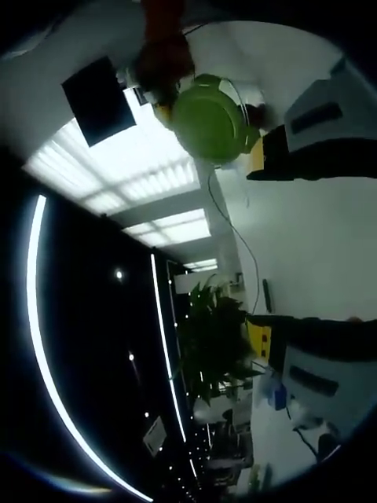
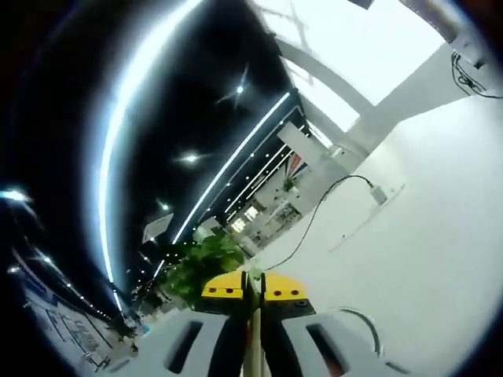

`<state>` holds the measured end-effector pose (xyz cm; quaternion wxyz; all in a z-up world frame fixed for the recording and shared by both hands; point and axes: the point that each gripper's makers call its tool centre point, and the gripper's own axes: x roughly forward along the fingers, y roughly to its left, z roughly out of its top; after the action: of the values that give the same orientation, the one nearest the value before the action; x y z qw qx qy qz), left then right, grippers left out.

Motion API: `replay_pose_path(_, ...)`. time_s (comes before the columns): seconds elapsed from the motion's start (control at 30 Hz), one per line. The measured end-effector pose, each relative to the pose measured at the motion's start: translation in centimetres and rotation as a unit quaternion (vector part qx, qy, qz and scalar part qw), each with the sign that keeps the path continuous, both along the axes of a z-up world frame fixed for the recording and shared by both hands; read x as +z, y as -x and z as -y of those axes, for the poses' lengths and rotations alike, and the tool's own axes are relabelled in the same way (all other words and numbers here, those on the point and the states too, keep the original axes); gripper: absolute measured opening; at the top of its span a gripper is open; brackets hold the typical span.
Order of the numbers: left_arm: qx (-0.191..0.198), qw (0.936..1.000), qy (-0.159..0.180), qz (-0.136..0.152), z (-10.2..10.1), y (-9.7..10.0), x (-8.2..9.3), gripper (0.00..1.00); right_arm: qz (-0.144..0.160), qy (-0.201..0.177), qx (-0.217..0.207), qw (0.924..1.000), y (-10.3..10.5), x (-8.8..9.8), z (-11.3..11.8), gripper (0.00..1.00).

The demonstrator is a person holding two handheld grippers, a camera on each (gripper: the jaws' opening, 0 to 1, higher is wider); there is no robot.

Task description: Open container latches remove lid place lid upside down on tabletop take tomato from container place on tabletop

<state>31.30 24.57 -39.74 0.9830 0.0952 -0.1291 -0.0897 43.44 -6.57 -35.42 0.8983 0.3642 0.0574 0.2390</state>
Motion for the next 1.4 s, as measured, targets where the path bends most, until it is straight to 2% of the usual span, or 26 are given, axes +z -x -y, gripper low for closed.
replay_pose_path(0.23, 0.001, 1.0000, 0.001, 0.005, -0.3, 0.1, 0.5, 0.67, 0.008, -0.002, 0.044, 0.9990, 0.7, 2.3, -2.7, 0.00)
replay_pose_path(0.37, -0.003, 1.0000, 0.000, 0.008, -0.1, -0.1, 0.8, 0.67, 0.001, -0.017, 0.072, 0.9972, 1.2, 2.9, -4.3, 0.00)
replay_pose_path(0.43, -0.005, 0.9999, -0.002, 0.010, 0.1, -0.1, 1.0, 0.67, -0.006, -0.033, 0.093, 0.9951, 1.7, 3.3, -5.3, 0.00)
replay_pose_path(0.77, -0.007, 0.9999, -0.005, 0.014, 0.3, 0.1, 1.6, 0.66, 0.002, -0.020, 0.157, 0.9875, 2.7, 4.4, -9.4, 0.00)
replay_pose_path(0.87, -0.005, 0.9999, -0.004, 0.015, 0.2, 0.3, 1.6, 0.66, -0.010, -0.038, 0.183, 0.9824, 3.4, 4.7, -10.5, 0.00)
replay_pose_path(0.97, -0.003, 0.9999, -0.004, 0.014, 0.1, 0.5, 1.6, 0.66, -0.002, -0.038, 0.181, 0.9828, 2.8, 5.4, -10.3, 0.00)
replay_pose_path(1.1, -0.003, 0.9999, -0.005, 0.014, 0.0, 0.6, 1.6, 0.66, 0.017, -0.049, 0.171, 0.9840, 2.1, 7.5, -9.2, 0.00)
replay_pose_path(1.27, -0.004, 0.9998, -0.005, 0.016, 0.1, 0.5, 1.8, 0.66, 0.039, -0.040, 0.137, 0.9890, 0.1, 9.9, -6.4, 0.00)
replay_pose_path(1.4, -0.007, 0.9998, -0.005, 0.017, 0.3, 0.3, 1.9, 0.66, 0.044, -0.029, 0.096, 0.9940, -2.4, 10.6, -3.4, 0.00)
